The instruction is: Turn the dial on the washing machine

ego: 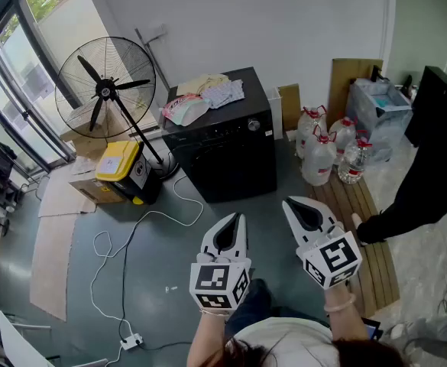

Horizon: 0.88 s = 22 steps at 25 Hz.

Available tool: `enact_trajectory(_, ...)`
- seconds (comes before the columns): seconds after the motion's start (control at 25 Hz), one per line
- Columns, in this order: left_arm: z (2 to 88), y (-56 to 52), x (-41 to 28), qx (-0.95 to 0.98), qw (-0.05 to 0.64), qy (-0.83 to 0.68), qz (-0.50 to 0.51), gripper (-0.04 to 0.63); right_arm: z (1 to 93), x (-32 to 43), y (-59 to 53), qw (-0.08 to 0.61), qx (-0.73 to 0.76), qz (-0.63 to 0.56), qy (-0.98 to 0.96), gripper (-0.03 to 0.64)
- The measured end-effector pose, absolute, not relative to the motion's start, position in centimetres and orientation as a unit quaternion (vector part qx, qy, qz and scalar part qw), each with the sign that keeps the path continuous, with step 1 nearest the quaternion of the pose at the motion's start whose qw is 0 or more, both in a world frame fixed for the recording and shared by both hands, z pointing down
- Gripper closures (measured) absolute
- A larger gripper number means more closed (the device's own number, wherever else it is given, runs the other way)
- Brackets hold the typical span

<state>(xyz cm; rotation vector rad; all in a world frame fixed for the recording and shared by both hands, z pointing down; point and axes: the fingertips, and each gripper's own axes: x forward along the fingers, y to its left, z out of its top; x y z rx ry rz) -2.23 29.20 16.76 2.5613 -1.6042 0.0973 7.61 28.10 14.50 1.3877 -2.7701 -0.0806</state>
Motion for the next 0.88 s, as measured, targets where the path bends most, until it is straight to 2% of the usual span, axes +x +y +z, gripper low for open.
enact_trajectory(0.88,18.7,20.5,-6.1,0.853,0.071,-0.516,0.039,0.578,15.5,4.5,19.2,0.003,0.479,-0.031,-0.877,0.591)
